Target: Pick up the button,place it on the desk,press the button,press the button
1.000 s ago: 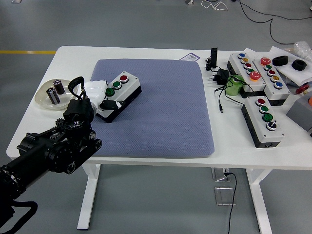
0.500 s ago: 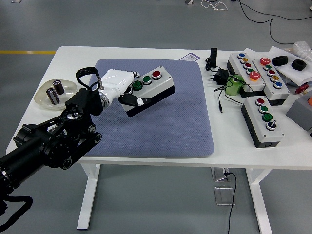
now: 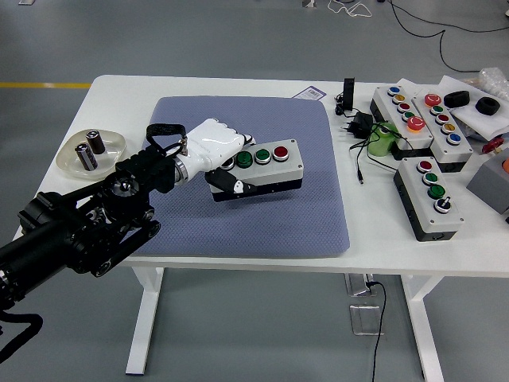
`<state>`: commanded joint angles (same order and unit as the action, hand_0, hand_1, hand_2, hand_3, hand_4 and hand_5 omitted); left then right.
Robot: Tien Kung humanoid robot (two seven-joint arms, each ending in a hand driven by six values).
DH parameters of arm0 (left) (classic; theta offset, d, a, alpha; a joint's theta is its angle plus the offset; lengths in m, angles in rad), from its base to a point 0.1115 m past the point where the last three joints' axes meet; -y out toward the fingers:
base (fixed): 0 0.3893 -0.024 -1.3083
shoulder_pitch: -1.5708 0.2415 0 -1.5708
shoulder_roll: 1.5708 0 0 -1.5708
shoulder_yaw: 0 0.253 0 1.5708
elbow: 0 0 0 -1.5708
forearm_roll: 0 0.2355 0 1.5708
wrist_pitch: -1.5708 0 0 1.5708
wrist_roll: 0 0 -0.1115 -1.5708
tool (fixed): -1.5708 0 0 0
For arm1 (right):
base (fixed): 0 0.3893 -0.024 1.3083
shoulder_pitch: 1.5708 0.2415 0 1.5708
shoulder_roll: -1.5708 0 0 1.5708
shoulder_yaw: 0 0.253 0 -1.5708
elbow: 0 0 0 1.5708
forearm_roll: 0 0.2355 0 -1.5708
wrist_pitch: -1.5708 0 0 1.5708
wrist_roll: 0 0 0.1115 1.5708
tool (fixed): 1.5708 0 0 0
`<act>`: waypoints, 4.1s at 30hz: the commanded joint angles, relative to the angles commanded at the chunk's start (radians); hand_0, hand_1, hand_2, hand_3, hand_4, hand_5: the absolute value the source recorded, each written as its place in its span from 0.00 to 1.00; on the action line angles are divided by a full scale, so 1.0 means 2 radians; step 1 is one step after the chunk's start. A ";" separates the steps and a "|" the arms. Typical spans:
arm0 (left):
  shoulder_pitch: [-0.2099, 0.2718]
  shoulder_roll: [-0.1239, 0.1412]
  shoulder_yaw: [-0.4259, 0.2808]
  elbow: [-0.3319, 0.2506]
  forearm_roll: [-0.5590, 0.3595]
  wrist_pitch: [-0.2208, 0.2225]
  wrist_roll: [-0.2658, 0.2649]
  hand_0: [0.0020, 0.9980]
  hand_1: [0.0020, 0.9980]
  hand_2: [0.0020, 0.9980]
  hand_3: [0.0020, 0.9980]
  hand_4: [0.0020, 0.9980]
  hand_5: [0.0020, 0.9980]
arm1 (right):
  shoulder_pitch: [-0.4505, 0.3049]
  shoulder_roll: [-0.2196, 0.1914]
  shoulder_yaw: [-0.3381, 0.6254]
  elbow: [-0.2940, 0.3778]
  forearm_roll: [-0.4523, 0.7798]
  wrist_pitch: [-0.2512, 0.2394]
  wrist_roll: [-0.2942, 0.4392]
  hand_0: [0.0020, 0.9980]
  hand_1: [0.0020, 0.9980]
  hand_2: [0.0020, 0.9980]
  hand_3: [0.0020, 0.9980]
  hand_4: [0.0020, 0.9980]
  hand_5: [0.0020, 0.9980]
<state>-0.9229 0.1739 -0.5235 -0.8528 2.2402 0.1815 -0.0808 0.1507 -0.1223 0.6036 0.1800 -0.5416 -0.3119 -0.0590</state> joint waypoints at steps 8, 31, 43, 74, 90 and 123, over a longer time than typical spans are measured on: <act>-0.007 0.004 0.019 0.008 -0.014 0.038 -0.048 0.08 0.08 0.10 0.20 0.42 0.00 | -0.001 0.000 0.000 0.000 -0.001 0.000 -0.001 0.66 0.58 0.61 0.65 0.28 0.28; -0.013 -0.013 0.034 0.035 -0.019 -0.033 -0.025 0.65 0.75 0.80 0.88 0.55 0.00 | -0.002 -0.001 -0.005 0.000 0.000 0.000 -0.002 0.66 0.58 0.61 0.65 0.28 0.28; -0.008 -0.009 0.018 0.024 -0.050 -0.065 -0.015 0.94 0.95 0.99 1.00 0.87 0.00 | 0.000 0.000 -0.003 0.000 -0.001 0.000 -0.002 0.66 0.58 0.61 0.65 0.28 0.28; 0.059 0.018 -0.144 -0.264 -0.076 -0.207 0.152 0.11 0.09 0.12 0.92 0.59 0.00 | 0.002 0.001 0.001 0.000 -0.003 -0.001 -0.002 0.66 0.58 0.61 0.65 0.28 0.28; 0.045 -0.012 -0.092 -0.213 -0.123 -0.261 0.196 0.02 0.00 0.06 0.87 0.55 0.00 | 0.001 0.000 0.001 0.000 -0.004 0.000 -0.002 0.66 0.57 0.61 0.65 0.28 0.28; 0.022 -0.024 -0.038 -0.196 -0.100 -0.286 0.202 0.01 0.00 0.05 0.78 0.50 0.00 | 0.000 0.000 -0.002 0.000 -0.003 0.000 -0.002 0.66 0.57 0.61 0.65 0.28 0.28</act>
<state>-0.8789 0.1254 -0.5996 -1.2445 2.0392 -0.3900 0.3239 0.1499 -0.1232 0.6005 0.1800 -0.5478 -0.3115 -0.0634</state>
